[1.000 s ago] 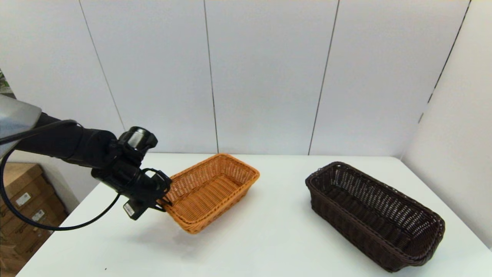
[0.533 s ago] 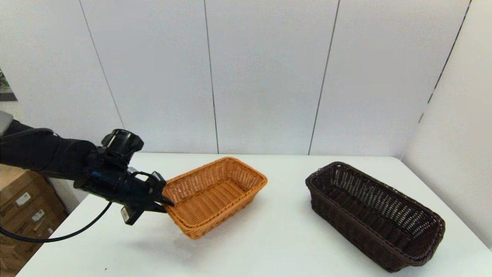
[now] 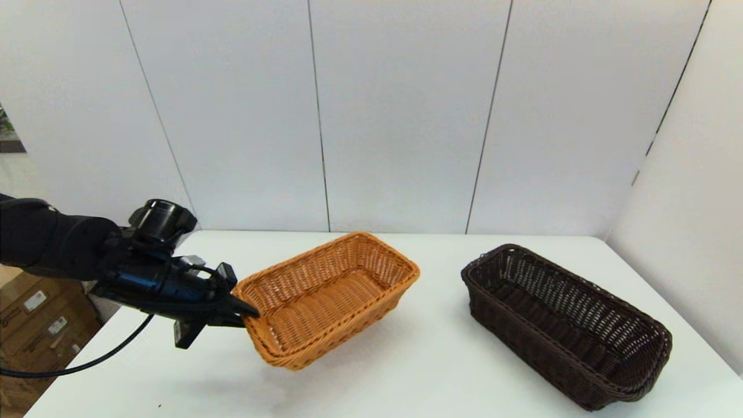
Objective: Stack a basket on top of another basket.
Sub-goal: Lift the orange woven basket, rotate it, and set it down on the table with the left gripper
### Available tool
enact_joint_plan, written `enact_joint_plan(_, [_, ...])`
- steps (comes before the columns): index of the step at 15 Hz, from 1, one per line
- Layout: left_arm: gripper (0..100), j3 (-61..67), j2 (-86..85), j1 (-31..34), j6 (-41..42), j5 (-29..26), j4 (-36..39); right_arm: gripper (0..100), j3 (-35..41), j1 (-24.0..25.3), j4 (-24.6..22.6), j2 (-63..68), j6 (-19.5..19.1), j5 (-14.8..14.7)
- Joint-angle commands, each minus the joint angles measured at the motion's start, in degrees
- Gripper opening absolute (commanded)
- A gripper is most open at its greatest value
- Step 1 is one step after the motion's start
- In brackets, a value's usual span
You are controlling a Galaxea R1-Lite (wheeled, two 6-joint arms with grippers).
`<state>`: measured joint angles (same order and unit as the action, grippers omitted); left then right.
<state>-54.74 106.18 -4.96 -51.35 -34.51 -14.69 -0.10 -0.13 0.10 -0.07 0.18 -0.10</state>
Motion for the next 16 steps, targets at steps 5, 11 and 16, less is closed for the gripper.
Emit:
enact_joint_plan(5, [0, -0.11, 0.43, 2.85, 16.45, -5.83, -9.22, 100, 0.01, -0.04, -0.01, 0.07, -0.01, 0.01])
enact_joint_plan(11, [0, -4.15, 0.26, 2.94, 27.62, -7.06, -18.62, 100, 0.10, 0.05, -0.01, 0.07, -0.01, 0.01])
enact_joint_plan(16, [0, -10.13, 1.75, 2.76, 35.97, -7.15, -26.97, 100, 0.01, -0.04, -0.01, 0.07, -0.01, 0.01])
